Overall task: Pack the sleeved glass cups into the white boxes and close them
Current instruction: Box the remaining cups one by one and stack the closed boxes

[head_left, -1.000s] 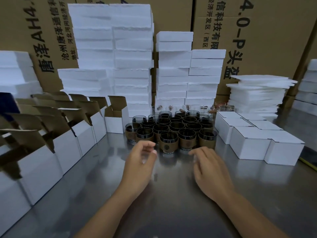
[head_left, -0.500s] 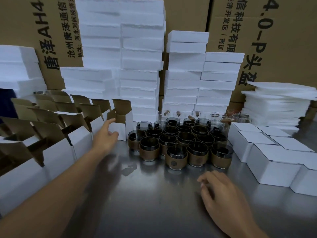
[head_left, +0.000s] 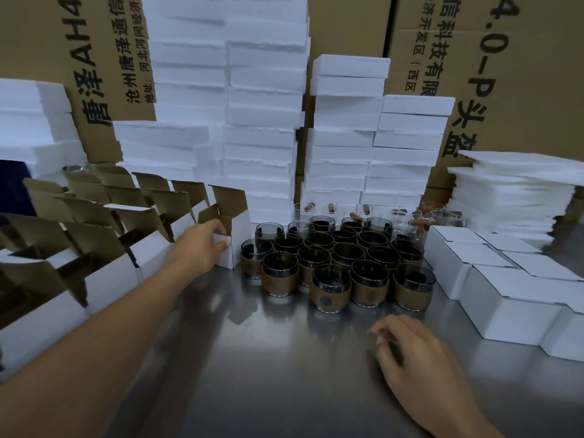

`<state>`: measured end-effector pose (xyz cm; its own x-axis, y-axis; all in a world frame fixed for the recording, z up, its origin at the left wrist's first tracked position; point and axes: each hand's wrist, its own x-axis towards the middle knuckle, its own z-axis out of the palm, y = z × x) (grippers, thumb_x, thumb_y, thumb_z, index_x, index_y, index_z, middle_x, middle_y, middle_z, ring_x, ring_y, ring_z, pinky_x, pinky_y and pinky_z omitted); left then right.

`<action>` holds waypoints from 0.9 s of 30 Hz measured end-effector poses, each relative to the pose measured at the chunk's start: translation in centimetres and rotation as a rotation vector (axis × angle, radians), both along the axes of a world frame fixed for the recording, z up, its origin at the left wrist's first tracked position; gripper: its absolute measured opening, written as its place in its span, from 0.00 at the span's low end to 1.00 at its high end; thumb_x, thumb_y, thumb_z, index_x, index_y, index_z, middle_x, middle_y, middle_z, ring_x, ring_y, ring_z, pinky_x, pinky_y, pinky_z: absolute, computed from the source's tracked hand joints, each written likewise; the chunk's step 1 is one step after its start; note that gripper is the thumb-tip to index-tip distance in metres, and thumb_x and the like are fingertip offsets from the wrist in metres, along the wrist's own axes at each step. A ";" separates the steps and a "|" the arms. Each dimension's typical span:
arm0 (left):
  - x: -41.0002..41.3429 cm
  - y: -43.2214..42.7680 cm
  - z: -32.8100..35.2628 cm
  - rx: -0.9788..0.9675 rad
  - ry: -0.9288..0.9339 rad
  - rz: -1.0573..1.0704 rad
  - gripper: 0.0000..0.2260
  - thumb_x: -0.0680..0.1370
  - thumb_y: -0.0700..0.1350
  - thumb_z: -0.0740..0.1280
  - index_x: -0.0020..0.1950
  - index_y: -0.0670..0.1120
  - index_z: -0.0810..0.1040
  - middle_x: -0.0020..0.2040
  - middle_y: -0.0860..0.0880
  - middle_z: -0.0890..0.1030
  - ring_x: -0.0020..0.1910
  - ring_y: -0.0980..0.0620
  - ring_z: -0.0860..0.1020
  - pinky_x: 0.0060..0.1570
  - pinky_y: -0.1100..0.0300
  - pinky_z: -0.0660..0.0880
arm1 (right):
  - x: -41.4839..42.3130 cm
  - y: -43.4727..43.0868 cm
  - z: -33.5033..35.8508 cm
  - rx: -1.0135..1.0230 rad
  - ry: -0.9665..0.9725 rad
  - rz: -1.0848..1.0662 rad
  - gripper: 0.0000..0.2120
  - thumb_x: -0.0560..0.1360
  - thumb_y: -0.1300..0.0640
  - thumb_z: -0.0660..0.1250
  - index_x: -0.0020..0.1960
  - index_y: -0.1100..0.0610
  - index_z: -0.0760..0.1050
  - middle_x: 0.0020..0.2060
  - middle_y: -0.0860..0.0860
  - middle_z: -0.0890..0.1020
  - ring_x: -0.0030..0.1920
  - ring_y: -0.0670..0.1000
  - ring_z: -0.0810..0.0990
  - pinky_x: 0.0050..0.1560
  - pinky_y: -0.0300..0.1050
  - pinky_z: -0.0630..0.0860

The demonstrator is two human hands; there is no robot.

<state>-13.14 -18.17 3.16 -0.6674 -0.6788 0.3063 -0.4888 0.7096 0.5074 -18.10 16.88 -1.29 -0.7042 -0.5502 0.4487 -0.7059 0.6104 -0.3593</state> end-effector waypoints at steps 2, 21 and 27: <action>0.9 1.2 0.2 -0.059 0.011 0.001 0.06 0.78 0.50 0.64 0.53 0.50 0.75 0.49 0.44 0.78 0.47 0.45 0.76 0.45 0.52 0.74 | 0.1 0.1 0.0 -0.002 -0.003 -0.009 0.05 0.74 0.56 0.65 0.46 0.46 0.73 0.40 0.42 0.75 0.43 0.42 0.71 0.38 0.39 0.66; 8.4 19.3 1.5 -0.322 0.348 -0.203 0.04 0.78 0.52 0.63 0.51 0.54 0.73 0.44 0.51 0.71 0.40 0.49 0.72 0.36 0.57 0.67 | 0.8 0.3 0.3 -0.021 0.019 -0.049 0.04 0.75 0.59 0.62 0.48 0.54 0.74 0.40 0.47 0.76 0.42 0.51 0.75 0.41 0.48 0.73; 7.6 22.2 -1.2 -0.460 0.319 -0.292 0.06 0.76 0.50 0.68 0.49 0.50 0.78 0.39 0.50 0.68 0.39 0.50 0.67 0.39 0.59 0.61 | 0.0 0.1 0.0 -0.008 0.054 -0.007 0.05 0.75 0.59 0.61 0.50 0.53 0.73 0.40 0.45 0.74 0.47 0.49 0.73 0.40 0.45 0.69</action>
